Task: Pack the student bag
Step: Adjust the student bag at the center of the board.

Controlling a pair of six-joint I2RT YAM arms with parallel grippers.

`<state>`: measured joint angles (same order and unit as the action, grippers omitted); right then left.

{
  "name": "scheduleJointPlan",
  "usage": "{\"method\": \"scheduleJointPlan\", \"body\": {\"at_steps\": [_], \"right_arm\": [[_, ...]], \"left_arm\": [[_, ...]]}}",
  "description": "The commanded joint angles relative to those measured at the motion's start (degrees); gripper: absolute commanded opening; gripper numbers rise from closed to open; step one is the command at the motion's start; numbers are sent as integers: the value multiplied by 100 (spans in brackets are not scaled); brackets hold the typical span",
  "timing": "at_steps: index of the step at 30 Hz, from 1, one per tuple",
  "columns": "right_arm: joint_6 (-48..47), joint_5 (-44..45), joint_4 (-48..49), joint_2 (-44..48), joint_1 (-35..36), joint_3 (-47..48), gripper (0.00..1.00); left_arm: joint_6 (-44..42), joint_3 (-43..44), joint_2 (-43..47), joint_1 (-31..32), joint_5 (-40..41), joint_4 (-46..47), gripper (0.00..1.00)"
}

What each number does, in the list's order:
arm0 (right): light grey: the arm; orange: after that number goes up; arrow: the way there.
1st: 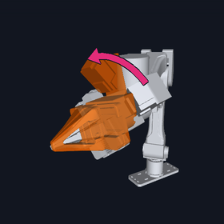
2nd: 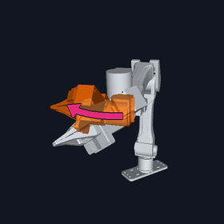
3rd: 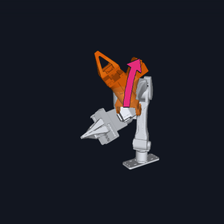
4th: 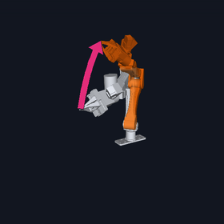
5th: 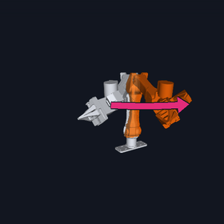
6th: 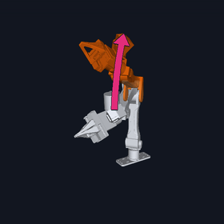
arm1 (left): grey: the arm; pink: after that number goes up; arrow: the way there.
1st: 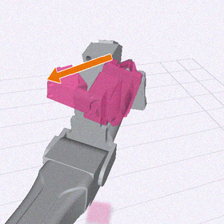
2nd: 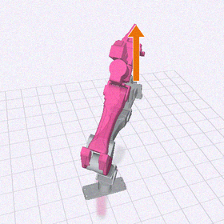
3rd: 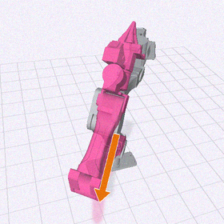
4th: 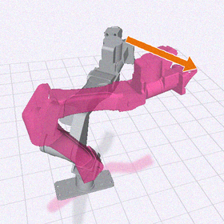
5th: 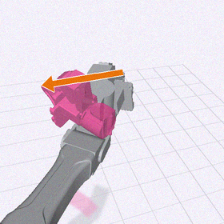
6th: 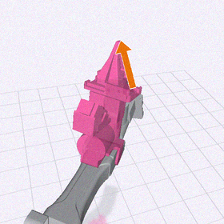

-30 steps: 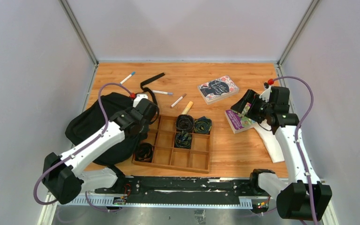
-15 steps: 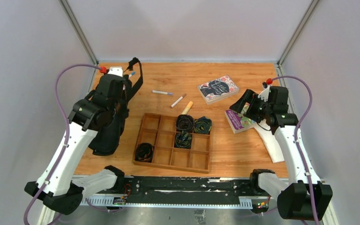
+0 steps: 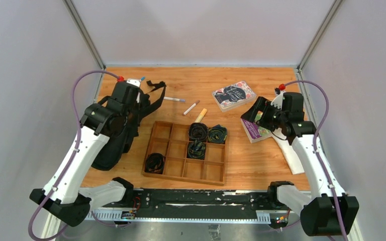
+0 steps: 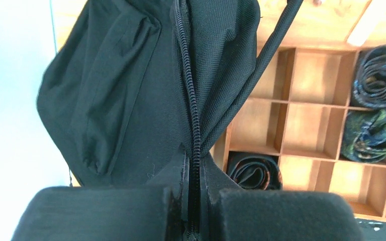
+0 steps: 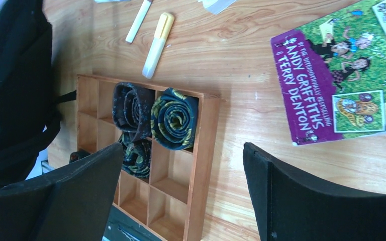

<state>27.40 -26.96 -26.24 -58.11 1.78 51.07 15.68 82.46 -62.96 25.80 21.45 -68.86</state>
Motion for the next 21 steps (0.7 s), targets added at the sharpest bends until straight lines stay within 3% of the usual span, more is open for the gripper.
{"method": "scheduleJointPlan", "body": {"at_steps": [1,7,8,9,12,14,17,21], "right_arm": [[83,46,197,-97,313,-13,93],[122,128,230,-155,466,-101,93],[125,136,245,-161,487,-116,93],[142,143,271,-170,507,-127,93],[162,175,316,-236,648,-84,93],[169,257,283,-278,783,-19,93],[197,371,278,-289,955,3,93],[247,436,286,-288,1072,-64,93]], "left_arm": [[266,-505,40,-49,324,57,0],[542,-1387,291,-45,-561,113,0],[568,-1484,323,-42,-756,149,6],[587,-1550,354,-40,-940,189,17],[573,-1630,478,-45,-1319,338,74],[582,-1629,585,-45,-1182,360,96],[634,-1738,661,-48,-948,324,100],[855,-2109,648,-46,-1053,338,93]]}}
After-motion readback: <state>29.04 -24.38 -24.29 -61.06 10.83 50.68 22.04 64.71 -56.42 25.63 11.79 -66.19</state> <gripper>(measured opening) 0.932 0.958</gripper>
